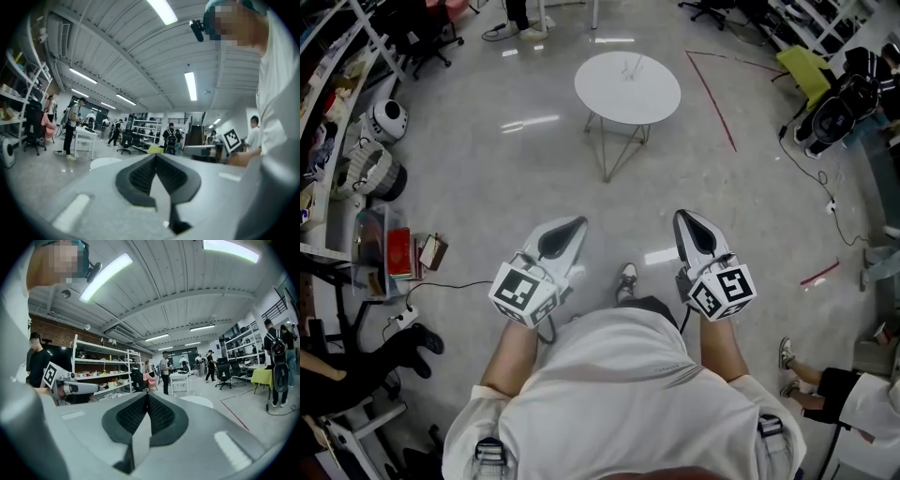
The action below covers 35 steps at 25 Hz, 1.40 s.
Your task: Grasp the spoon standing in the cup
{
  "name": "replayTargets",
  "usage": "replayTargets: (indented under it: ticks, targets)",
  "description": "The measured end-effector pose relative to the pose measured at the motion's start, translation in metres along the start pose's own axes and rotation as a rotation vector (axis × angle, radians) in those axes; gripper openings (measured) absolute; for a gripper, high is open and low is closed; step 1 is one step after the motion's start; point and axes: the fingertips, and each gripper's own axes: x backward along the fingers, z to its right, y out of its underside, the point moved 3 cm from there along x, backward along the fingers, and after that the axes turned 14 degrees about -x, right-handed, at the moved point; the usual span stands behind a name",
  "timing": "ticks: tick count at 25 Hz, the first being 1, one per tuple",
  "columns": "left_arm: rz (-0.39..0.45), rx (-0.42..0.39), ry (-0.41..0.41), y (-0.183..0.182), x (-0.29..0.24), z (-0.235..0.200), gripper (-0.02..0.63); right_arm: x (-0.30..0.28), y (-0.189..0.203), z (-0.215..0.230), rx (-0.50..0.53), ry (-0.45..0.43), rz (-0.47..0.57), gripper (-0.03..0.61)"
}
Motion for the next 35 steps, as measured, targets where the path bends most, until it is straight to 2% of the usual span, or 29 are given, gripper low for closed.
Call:
replayTargets:
  ticks: [10, 16, 20, 26, 32, 35]
  targets:
    - [-0.004, -0.028, -0.085, -0.019, -0.162, -0.054, 0.002, -0.087, -0.076, 0.147, 0.002, -0.084, 0.009, 0.005]
    - [-0.027, -0.025, -0.134, -0.01, -0.251, -0.079, 0.002, -0.122, -0.098, 0.245, -0.05, -0.065, -0.012, 0.005]
    - [-0.045, -0.027, -0.132, -0.007, -0.296, -0.094, 0.002, -0.147, -0.105, 0.292, -0.094, -0.052, -0.035, 0.005]
    - [-0.067, -0.01, -0.13, 0.016, -0.337, -0.152, 0.002, -0.216, -0.099, 0.322, -0.109, -0.054, -0.078, 0.005]
    - [-0.045, 0.013, -0.086, 0.029, -0.376, -0.25, 0.002, -0.309, -0.116, 0.337, -0.089, 0.01, -0.092, 0.006]
    - [-0.035, 0.015, -0.056, 0.027, -0.391, -0.313, 0.002, -0.372, -0.133, 0.322, 0.015, 0.026, -0.11, 0.005]
